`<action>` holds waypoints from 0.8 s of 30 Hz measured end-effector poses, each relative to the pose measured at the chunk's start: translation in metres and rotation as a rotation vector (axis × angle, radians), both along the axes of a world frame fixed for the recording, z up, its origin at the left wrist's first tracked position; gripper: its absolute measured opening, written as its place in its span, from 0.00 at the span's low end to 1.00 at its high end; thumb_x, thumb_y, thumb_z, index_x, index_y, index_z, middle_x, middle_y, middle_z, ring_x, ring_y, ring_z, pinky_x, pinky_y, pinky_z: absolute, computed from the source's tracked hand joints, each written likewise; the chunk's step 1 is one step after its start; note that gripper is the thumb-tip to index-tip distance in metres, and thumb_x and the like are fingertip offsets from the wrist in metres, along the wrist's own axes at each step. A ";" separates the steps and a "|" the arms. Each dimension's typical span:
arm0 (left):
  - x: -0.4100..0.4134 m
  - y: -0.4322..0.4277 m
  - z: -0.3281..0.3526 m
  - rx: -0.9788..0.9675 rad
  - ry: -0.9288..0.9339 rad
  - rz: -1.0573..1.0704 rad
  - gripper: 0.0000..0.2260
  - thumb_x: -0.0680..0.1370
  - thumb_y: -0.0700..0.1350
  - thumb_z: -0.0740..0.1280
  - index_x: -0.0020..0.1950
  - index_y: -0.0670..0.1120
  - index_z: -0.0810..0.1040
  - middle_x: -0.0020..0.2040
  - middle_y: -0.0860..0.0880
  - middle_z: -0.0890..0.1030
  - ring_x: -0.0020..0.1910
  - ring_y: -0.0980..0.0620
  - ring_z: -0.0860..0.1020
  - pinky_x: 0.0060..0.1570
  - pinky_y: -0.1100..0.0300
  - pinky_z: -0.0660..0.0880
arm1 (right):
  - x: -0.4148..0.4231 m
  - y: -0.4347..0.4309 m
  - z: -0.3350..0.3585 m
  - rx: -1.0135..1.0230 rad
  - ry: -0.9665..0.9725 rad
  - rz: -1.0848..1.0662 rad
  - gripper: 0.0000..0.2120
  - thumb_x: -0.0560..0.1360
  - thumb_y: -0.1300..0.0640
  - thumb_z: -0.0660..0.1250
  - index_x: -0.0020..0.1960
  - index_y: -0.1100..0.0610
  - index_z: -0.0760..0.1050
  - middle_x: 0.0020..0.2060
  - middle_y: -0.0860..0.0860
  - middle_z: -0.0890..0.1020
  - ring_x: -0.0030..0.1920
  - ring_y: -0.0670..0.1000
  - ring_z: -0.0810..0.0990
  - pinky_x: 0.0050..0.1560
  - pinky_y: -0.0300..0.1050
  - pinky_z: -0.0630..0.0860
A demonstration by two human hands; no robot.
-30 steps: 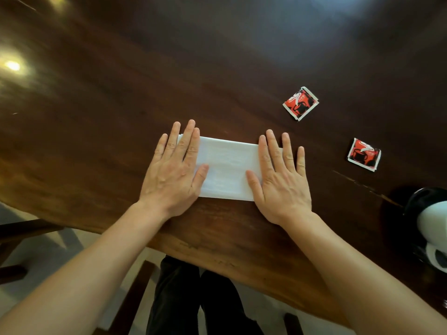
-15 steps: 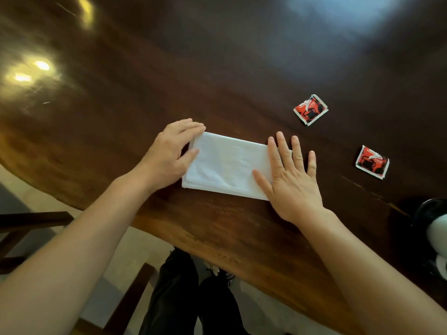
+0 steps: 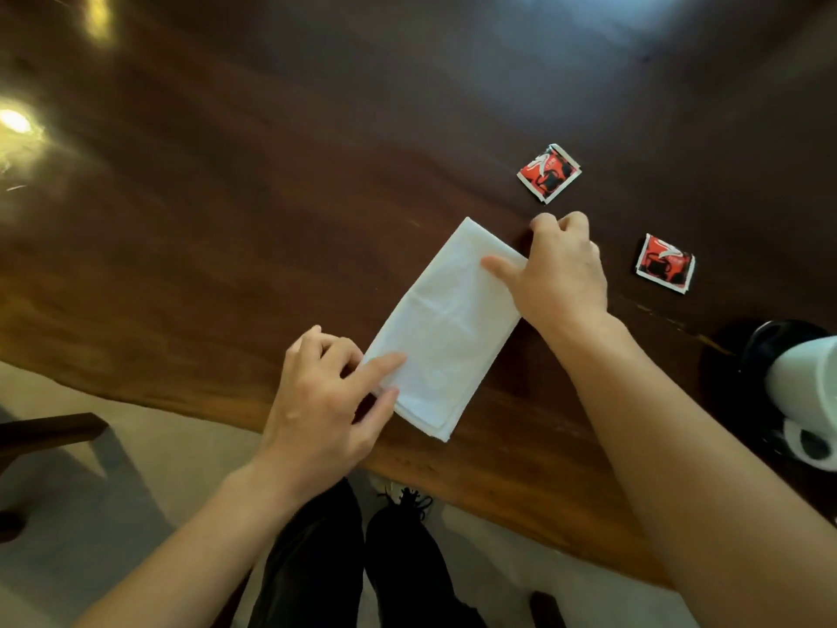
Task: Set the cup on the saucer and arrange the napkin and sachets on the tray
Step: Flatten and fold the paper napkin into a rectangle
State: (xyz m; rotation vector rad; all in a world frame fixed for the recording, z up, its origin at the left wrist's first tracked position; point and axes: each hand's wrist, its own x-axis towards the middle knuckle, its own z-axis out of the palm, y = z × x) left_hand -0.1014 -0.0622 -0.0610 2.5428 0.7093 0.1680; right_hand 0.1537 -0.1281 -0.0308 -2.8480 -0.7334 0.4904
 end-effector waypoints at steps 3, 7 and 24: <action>0.004 -0.019 0.001 0.014 0.020 -0.010 0.15 0.77 0.54 0.66 0.59 0.51 0.84 0.47 0.47 0.76 0.52 0.45 0.72 0.60 0.39 0.72 | 0.006 0.003 0.006 0.024 0.101 0.000 0.29 0.74 0.43 0.73 0.67 0.57 0.69 0.59 0.57 0.74 0.59 0.60 0.76 0.55 0.55 0.76; 0.016 -0.026 0.000 0.078 0.094 -0.068 0.21 0.75 0.58 0.67 0.65 0.51 0.80 0.70 0.40 0.69 0.68 0.38 0.67 0.64 0.39 0.67 | 0.009 0.004 0.016 0.068 0.199 -0.016 0.27 0.72 0.47 0.76 0.64 0.58 0.70 0.51 0.54 0.73 0.54 0.57 0.75 0.55 0.54 0.77; 0.059 -0.036 -0.011 0.141 0.361 -0.172 0.29 0.82 0.62 0.43 0.82 0.54 0.53 0.83 0.48 0.51 0.81 0.39 0.50 0.72 0.35 0.53 | 0.009 0.003 0.016 0.241 0.209 0.012 0.05 0.74 0.60 0.69 0.49 0.57 0.76 0.46 0.50 0.76 0.50 0.53 0.77 0.46 0.50 0.77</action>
